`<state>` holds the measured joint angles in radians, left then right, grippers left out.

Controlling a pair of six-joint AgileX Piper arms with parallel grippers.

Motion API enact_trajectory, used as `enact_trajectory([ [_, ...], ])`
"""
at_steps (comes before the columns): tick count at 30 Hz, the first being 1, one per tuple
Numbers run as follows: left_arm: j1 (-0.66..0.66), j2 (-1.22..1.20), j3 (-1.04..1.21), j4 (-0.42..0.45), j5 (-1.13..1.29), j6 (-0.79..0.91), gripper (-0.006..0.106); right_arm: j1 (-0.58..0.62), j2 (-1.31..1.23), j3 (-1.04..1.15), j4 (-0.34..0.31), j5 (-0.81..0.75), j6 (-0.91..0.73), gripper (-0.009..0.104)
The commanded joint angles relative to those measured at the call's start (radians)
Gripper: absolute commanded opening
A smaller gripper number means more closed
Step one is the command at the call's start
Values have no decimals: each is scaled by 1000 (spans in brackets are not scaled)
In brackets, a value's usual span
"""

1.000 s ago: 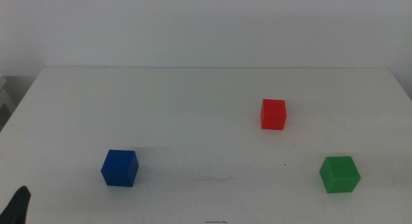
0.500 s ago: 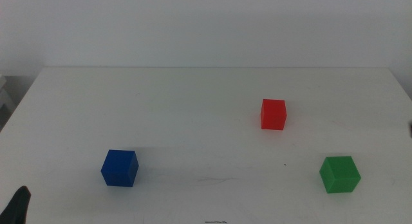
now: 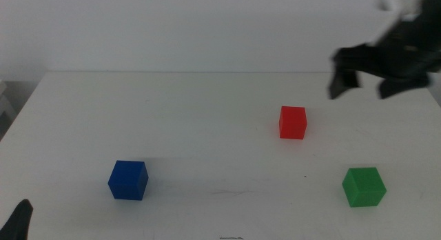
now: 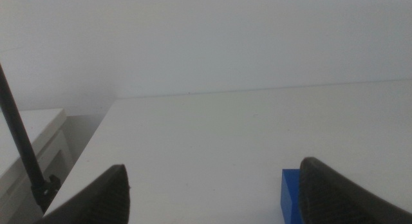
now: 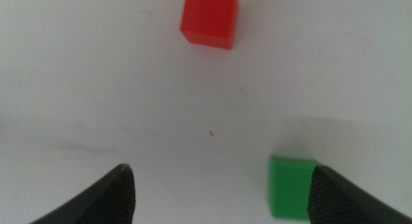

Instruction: Stack red cubes first, then green, then blue cubes in a specific spot.

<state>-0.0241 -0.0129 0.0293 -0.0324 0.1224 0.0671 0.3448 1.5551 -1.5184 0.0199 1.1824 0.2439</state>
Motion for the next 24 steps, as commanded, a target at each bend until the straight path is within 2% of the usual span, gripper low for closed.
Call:
enact_trajectory([
  [1,1,-20,-4,-11,-78,-13,87,23,65,-111,-20,3,40,79],
  [12,1,-20,-4,-11,-78,-13,87,41,408,-450,-67,8,133,79],
  [19,1,-20,-4,-11,-78,-13,87,48,565,-583,-74,9,134,78],
  [24,1,-20,-4,-11,-78,-13,87,48,621,-601,-75,11,165,75],
])
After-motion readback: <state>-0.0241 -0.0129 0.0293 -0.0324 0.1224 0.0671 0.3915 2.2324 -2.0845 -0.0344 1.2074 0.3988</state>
